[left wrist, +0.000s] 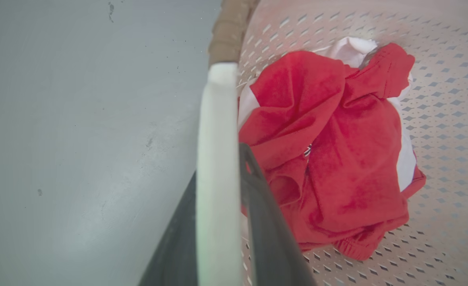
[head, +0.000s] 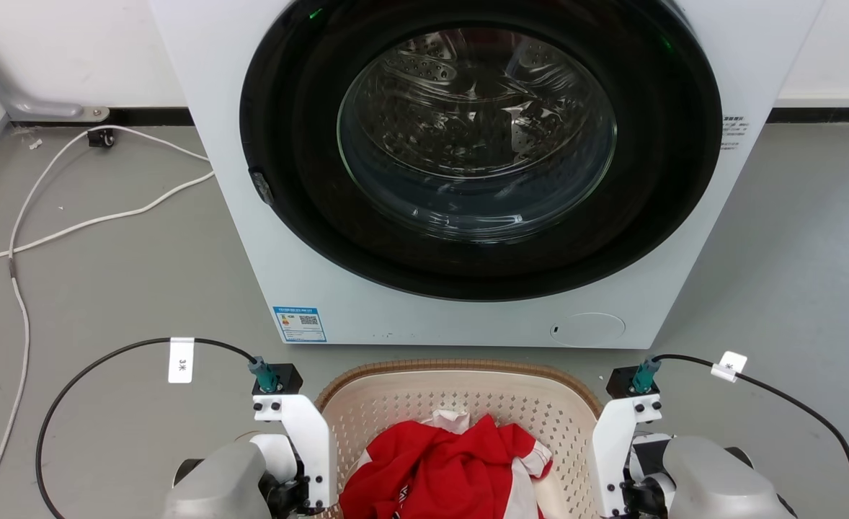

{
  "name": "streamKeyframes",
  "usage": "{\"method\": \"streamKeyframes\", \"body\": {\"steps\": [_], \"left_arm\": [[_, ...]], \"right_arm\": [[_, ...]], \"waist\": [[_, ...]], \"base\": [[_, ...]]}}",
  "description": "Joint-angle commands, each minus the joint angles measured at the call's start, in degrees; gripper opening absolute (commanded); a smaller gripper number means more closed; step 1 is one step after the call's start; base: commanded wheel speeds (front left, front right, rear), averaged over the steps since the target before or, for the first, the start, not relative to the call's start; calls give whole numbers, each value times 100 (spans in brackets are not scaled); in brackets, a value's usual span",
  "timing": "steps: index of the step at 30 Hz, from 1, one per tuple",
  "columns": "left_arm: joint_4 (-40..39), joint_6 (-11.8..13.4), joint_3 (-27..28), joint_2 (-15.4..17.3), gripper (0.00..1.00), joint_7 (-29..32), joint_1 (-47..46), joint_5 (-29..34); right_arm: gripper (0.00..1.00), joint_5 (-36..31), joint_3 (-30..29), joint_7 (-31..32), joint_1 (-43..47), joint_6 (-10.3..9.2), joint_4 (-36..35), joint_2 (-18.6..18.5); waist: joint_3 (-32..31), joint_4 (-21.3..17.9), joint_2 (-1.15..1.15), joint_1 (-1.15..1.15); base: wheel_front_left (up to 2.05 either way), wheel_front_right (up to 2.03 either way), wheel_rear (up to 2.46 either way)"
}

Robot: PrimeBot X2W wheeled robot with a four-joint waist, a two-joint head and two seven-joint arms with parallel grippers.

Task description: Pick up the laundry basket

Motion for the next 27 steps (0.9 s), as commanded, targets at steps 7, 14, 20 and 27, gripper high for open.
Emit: {"method": "streamKeyframes", "body": {"steps": [7,14,20,27], "left_arm": [[-42,-28,-85,-84,0,-69,-40,-86],[-10,-28,-145,-84,0,-76,-63,-136],[-2,-28,-188,-75,0,-119,-53,-175],[6,-28,-251,-73,0,-143,-17,-230]], "right_arm": [[0,80,107,-24,-41,32,-21,87],[0,126,159,-43,-68,32,-11,68],[0,170,200,-36,-81,32,0,60],[0,211,244,-50,-58,32,9,63]], "waist": [[-6,2,0,0],[-11,1,0,0],[-25,0,0,0],[-54,-1,0,0]], "base": [[0,0,0],[0,0,0],[0,0,0],[0,0,0]]}}
